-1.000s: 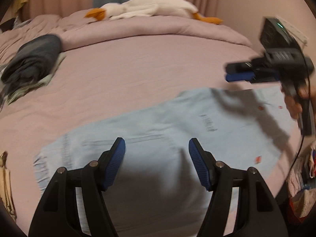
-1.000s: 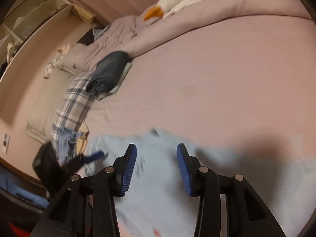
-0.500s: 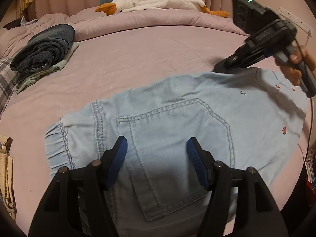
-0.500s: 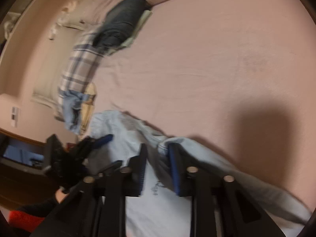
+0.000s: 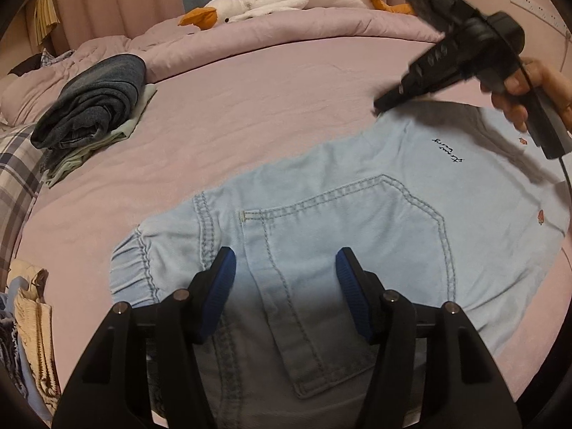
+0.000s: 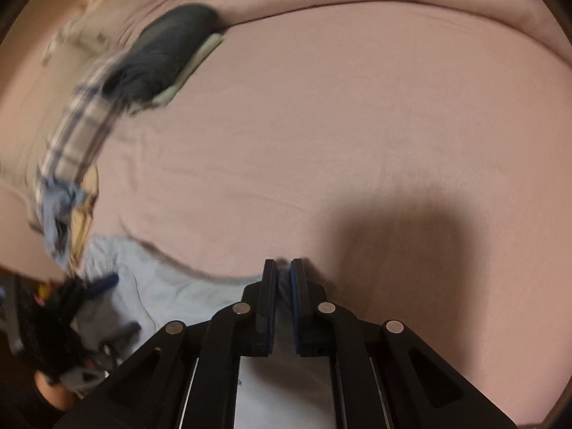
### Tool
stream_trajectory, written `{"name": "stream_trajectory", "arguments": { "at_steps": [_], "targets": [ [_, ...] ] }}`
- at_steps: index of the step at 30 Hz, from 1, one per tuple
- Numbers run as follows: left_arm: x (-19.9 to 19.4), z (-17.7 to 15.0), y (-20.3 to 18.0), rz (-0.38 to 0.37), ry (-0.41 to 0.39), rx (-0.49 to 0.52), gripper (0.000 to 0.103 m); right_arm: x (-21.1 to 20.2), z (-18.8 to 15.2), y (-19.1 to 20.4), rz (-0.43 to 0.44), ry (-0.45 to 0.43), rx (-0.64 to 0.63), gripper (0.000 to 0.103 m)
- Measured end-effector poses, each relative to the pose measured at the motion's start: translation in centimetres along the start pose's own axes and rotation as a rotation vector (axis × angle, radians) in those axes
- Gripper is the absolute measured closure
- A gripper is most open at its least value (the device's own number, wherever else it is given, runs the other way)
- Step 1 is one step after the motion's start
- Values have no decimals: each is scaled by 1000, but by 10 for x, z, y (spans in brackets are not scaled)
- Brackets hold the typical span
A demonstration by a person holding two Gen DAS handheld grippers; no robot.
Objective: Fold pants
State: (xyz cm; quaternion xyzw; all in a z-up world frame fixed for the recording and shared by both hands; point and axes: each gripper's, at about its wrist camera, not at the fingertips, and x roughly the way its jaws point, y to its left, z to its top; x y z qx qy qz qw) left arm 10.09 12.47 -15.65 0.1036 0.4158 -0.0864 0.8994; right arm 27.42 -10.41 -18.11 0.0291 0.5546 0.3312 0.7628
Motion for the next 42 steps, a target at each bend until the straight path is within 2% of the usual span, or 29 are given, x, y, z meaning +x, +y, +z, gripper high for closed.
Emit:
{"name": "stream_trajectory", "arguments": {
  "at_steps": [4,6,10,14,15,17,18,20,21,22,23,25,27,28,31,33,36,40,42],
  "targets": [
    [-10,0,-2,29,16,-18,45,-56,2,-10,-52,-193,39,97],
    [-19,1,-4,22,2,-32,44,-78,-5,-10,-65,-227,24,97],
    [-27,7,-16,-45,-35,-51,44,-89,-41,8,-47,-178,-64,97],
    [-11,20,-25,-91,-23,-78,42,-57,-65,18,-38,-92,-100,97],
    [2,20,-23,-76,19,-104,42,-47,-66,18,-56,-71,-101,97],
    [12,18,-16,-83,41,-139,42,-23,-64,9,-127,-49,-76,97],
    [11,17,-12,-99,28,-158,43,-20,-60,3,-124,-74,-44,103],
    [6,17,-10,-71,36,-165,46,-31,-53,-13,-127,-155,66,103],
    [3,16,-10,-27,40,-160,47,-38,-52,-18,-158,-186,107,103],
    [-2,15,-9,-11,40,-159,47,-50,-53,-22,-209,-224,139,103],
    [-7,13,-8,-15,35,-165,47,-59,-57,-23,-221,-240,147,103],
    [-16,8,-8,-56,19,-189,44,-75,-71,-22,-189,-256,139,97],
    [-20,5,-12,-73,7,-185,39,-89,-93,-20,-199,-258,120,77],
    [-19,2,-18,-58,4,-161,39,-94,-105,-20,-215,-259,112,73],
    [-11,-9,-26,8,23,-88,38,-108,-142,-39,-266,-249,112,70],
    [-13,-17,-20,-8,2,-80,38,-114,-164,-61,-361,-212,117,71],
    [-20,-25,-9,-29,-2,-78,42,-143,-203,-100,-513,-245,103,75],
    [-23,-27,-6,-7,5,-53,43,-192,-229,-166,-693,-241,247,75],
    [-24,-28,-3,-9,12,-63,43,-212,-235,-194,-749,-233,322,75]
  ]
}}
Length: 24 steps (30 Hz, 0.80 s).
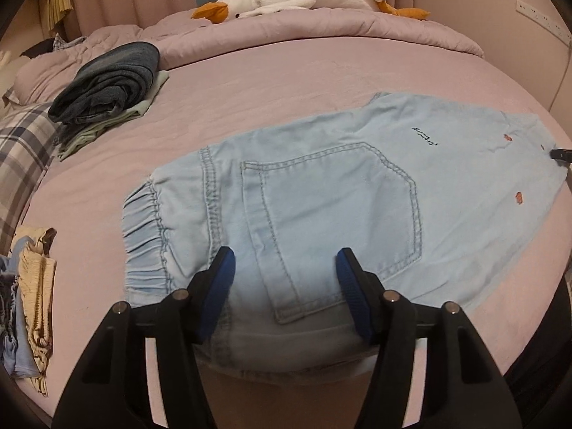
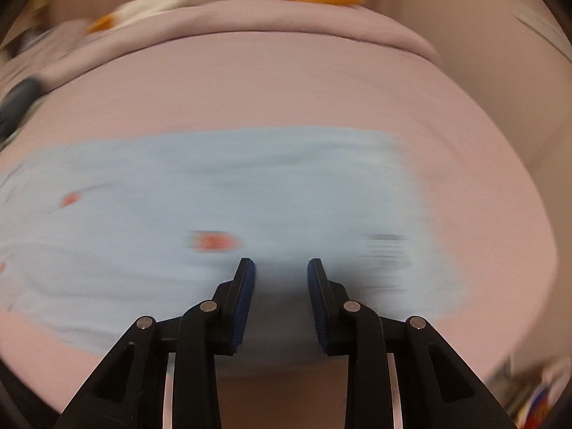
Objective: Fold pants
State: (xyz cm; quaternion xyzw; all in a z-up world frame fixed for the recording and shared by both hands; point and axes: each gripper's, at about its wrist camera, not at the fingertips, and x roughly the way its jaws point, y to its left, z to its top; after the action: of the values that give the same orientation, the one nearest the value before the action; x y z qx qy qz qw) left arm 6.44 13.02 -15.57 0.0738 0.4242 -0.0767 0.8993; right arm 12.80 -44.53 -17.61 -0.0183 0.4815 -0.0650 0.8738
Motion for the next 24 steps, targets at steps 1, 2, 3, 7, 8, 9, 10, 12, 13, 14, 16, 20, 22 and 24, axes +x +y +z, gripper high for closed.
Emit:
{"name": "stream_trajectory", "arguments": {
  "at_steps": [1,2,3,7,8,9,10,12,13,14,16,20,22,24],
  "targets": [
    [-1,0,1,-4,4,-10,43,3,5,-21,-68,18,33,74],
    [-3,0,2,-3,9,-18,44,5,8,-34,-91,28,59,74],
    [-4,0,1,6,15,-23,45,5,11,-46,-79,35,98,74],
    [-15,6,-15,42,6,-6,45,-15,21,-64,-105,-35,207,71],
    [-18,8,-19,17,-3,-14,45,-20,19,-72,-71,-61,271,63],
    [-22,12,-24,-23,-16,-24,44,-23,15,-80,-31,-75,342,55],
    [-26,16,-32,-67,-31,-31,42,-24,7,-92,43,-86,446,52],
    [-31,24,-49,-150,-48,-35,38,-19,-9,-99,139,-81,563,50],
    [-32,27,-58,-182,-48,-32,36,-16,-20,-102,172,-76,616,50],
    [-32,32,-68,-223,-45,-30,35,-12,-33,-104,192,-69,669,50],
    [-26,41,-95,-321,-29,-20,35,-7,-48,-105,258,-90,740,49],
    [-10,61,-148,-455,19,-6,35,5,-40,-104,385,-140,791,42],
    [-3,71,-176,-508,29,11,35,10,-28,-102,400,-124,779,42],
    [5,80,-199,-563,56,11,35,16,-20,-105,406,-128,775,42]
  ]
}}
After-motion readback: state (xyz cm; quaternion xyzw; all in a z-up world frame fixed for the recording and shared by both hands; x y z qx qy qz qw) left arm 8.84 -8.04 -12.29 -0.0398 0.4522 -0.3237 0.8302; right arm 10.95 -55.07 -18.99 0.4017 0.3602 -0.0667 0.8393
